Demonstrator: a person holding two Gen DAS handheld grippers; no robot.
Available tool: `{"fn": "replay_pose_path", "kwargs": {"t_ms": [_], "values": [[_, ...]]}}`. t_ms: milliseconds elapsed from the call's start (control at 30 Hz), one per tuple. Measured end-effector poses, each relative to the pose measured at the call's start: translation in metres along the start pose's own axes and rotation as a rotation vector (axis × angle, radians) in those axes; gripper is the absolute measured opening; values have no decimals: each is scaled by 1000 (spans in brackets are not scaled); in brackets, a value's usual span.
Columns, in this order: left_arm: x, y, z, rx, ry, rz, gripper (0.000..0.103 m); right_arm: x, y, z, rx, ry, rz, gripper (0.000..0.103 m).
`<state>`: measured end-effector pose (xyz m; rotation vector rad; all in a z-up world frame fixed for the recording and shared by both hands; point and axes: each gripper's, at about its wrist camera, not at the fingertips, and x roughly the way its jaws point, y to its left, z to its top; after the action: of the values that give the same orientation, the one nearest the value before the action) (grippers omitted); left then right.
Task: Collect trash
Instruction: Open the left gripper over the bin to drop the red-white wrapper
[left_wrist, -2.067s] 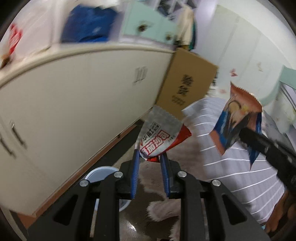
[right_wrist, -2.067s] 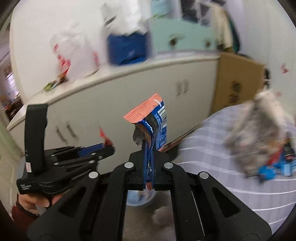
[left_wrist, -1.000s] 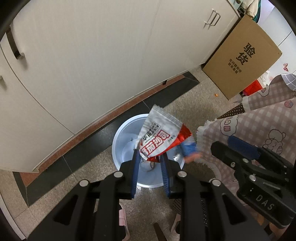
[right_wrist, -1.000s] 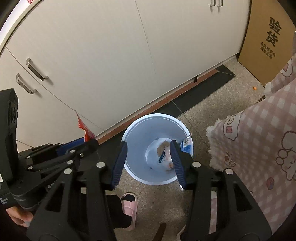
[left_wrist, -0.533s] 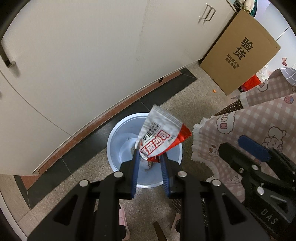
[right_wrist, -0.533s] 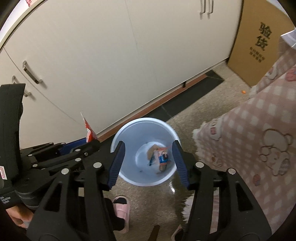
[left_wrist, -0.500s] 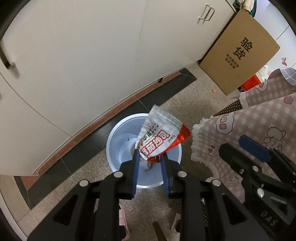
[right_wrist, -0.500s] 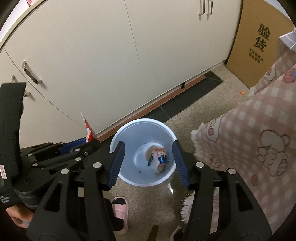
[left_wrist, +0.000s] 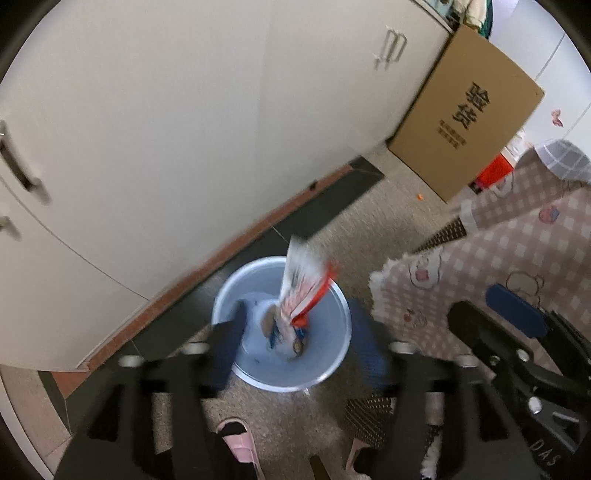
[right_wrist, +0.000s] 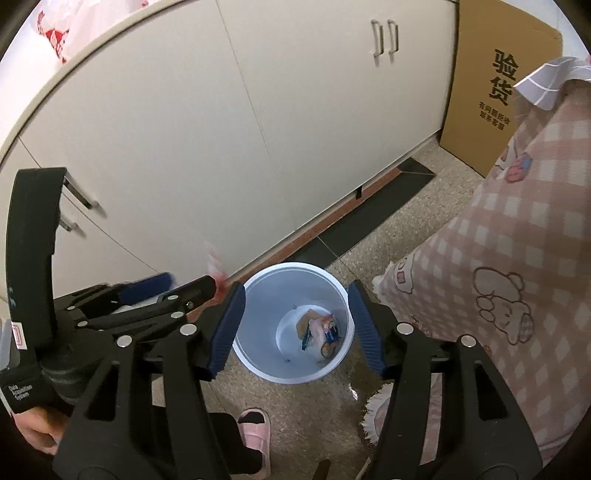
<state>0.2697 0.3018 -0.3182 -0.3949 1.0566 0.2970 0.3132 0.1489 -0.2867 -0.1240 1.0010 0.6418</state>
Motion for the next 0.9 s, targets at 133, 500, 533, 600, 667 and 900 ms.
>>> {"fn": "replay_pose_path", "kwargs": {"t_ms": [133,500,533,600,667,900], "values": [[-16,4,-2,-9,-11,0,65,-12,3,2,-1,-12,13,58],[-108,13,-9,-35,-158,11,66,-76,34,13,-32,-104,98,59],[-117,12,-8,-38,-177,11,66,-84,36,14,-34,-118,106,60],[-144,7,-8,-38,-229,5,66,-107,40,16,-33,-157,127,60],[-166,-2,-7,-32,-274,-1,67,-127,39,16,-24,-193,139,61],[-221,-74,-8,65,-383,-77,74,-217,-14,11,66,-361,74,66]]}}
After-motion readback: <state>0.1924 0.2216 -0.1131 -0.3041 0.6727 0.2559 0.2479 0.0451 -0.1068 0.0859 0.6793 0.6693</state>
